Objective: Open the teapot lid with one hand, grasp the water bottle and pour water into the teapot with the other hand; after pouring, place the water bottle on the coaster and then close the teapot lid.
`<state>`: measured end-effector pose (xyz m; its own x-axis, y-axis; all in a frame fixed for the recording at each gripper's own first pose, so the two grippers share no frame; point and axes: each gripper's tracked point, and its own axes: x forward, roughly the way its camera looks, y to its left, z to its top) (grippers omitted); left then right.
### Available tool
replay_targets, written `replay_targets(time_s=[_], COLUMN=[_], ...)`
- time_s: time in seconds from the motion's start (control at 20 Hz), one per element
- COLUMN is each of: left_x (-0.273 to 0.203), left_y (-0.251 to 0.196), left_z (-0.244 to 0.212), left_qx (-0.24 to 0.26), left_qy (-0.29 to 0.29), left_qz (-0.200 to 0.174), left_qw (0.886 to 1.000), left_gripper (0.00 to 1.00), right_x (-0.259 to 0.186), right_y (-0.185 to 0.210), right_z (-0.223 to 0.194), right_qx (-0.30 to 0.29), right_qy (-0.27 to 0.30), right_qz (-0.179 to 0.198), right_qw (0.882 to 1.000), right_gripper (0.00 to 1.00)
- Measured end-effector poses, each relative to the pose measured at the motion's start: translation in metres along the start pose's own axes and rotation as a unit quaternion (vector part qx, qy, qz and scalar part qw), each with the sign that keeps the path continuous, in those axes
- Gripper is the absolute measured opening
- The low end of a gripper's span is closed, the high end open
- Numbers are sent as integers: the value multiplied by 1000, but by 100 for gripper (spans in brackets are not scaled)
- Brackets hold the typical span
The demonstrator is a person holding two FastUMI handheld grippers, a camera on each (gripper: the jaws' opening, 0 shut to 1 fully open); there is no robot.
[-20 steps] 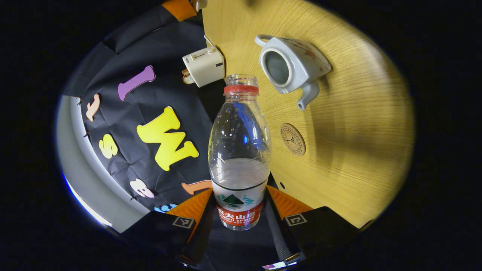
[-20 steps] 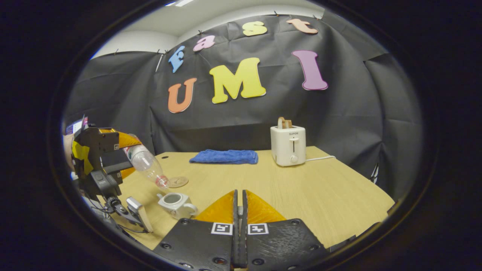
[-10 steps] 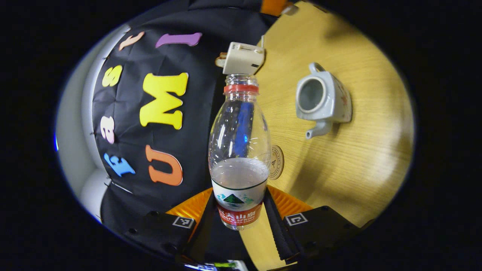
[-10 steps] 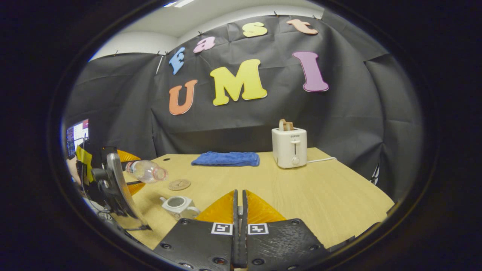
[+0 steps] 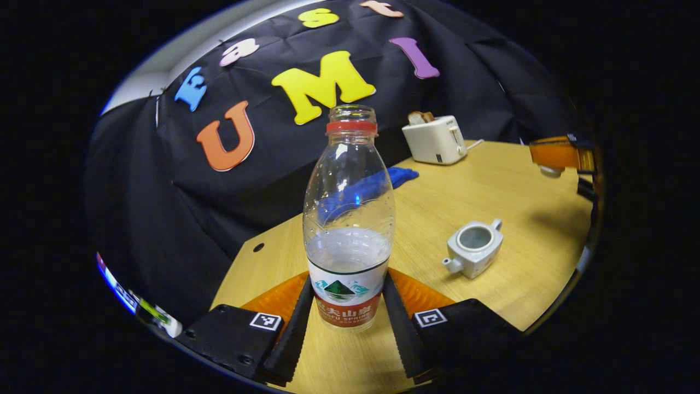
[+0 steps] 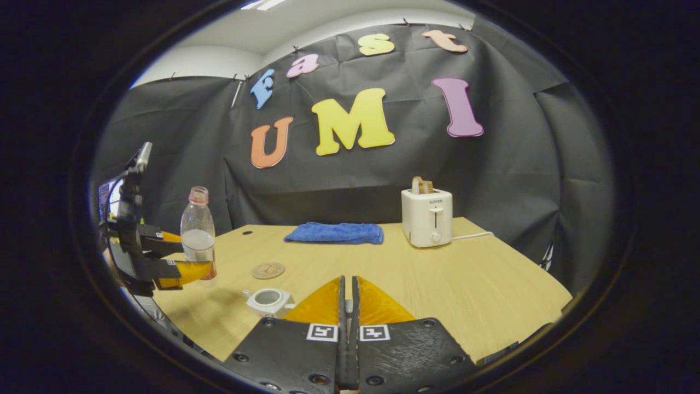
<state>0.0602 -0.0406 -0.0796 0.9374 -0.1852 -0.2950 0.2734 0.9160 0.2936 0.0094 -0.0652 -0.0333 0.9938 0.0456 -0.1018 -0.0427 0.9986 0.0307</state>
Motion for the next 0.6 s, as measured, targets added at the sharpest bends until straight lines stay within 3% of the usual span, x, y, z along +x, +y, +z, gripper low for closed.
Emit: replay_targets(time_s=[0.2, 0.6], left_x=[15, 75], left_y=[17, 38], left_z=[21, 46], left_qx=[-121, -169], left_qy=[-53, -76], left_qz=[13, 3], left_qw=[991, 983], left_gripper=[73, 73], right_x=[-1, 3], right_y=[9, 12], right_z=[-1, -10], right_qx=[-6, -3], right_qy=[2, 16], right_qz=[7, 4], right_qw=[1000, 1000], right_gripper=[0, 0])
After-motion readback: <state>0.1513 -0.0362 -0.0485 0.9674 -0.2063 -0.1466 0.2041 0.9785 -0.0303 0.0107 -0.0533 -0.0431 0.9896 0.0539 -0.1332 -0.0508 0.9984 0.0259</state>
